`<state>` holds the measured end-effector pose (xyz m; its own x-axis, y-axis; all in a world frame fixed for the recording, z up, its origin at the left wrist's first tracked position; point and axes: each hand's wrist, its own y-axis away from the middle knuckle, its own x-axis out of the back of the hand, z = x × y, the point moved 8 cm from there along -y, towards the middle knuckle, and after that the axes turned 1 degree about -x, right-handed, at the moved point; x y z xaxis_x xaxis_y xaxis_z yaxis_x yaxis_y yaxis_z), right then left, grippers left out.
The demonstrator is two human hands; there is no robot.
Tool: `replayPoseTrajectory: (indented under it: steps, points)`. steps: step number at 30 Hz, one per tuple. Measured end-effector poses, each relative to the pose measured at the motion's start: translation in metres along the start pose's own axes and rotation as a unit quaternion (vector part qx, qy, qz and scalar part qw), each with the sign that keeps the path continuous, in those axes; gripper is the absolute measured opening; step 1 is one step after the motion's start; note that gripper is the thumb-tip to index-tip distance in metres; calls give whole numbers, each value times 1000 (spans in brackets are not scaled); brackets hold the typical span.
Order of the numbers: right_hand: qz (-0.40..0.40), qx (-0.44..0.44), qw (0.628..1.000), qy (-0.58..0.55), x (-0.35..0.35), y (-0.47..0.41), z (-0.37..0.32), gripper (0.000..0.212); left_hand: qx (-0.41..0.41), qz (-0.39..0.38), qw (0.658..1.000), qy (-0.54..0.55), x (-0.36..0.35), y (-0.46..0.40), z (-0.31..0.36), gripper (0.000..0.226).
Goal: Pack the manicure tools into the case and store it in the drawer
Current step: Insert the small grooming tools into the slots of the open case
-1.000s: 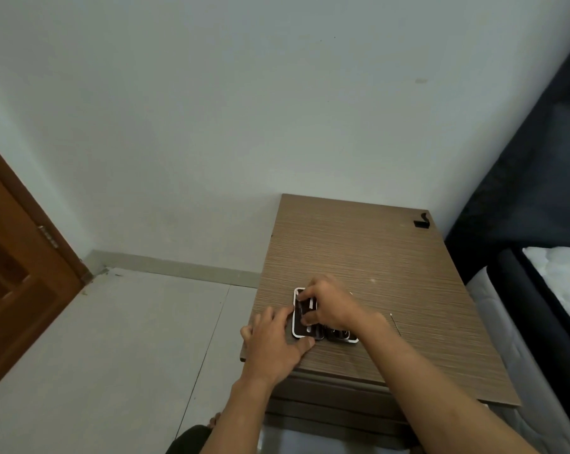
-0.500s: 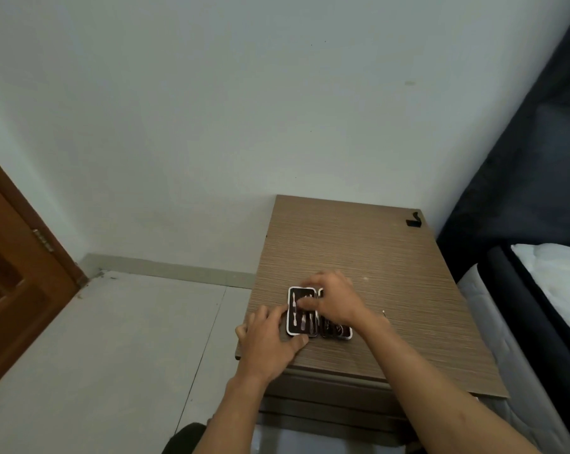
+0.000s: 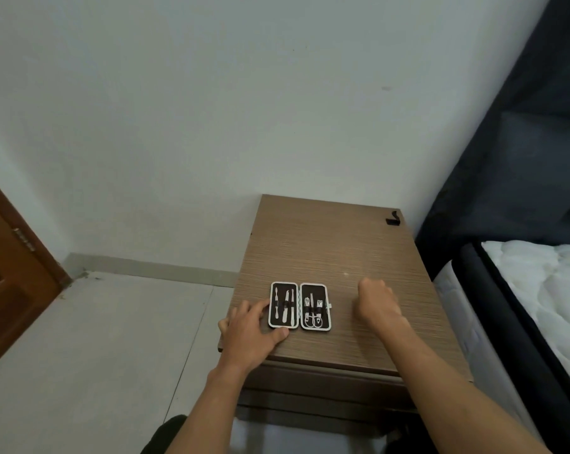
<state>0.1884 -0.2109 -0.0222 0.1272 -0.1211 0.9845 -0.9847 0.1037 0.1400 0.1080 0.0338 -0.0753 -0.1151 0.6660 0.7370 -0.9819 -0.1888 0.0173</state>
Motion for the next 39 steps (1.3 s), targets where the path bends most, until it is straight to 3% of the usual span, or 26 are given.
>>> replayPoseTrajectory:
  steps: [6,10,15,28,36,39]
  points:
    - [-19,-12,999,-25,-7,-7,2,24,-6,9,1000,17,1,1,1,62]
    - [-33,-14,971,-237,-1,-20,-16,4,-3,16,999,37,4,0,0,55]
    - [-89,72,920,-374,2,-24,-89,9,-4,19,999,26,7,1,3,53]
    - [-53,90,947,-304,-34,-29,-134,1,-8,21,999,28,5,-1,1,51]
    - [-79,116,970,-196,-40,-18,-134,8,-7,21,999,26,7,-1,2,50]
    - [-80,118,969,-204,-35,-15,-127,14,-7,19,999,28,7,-1,3,48]
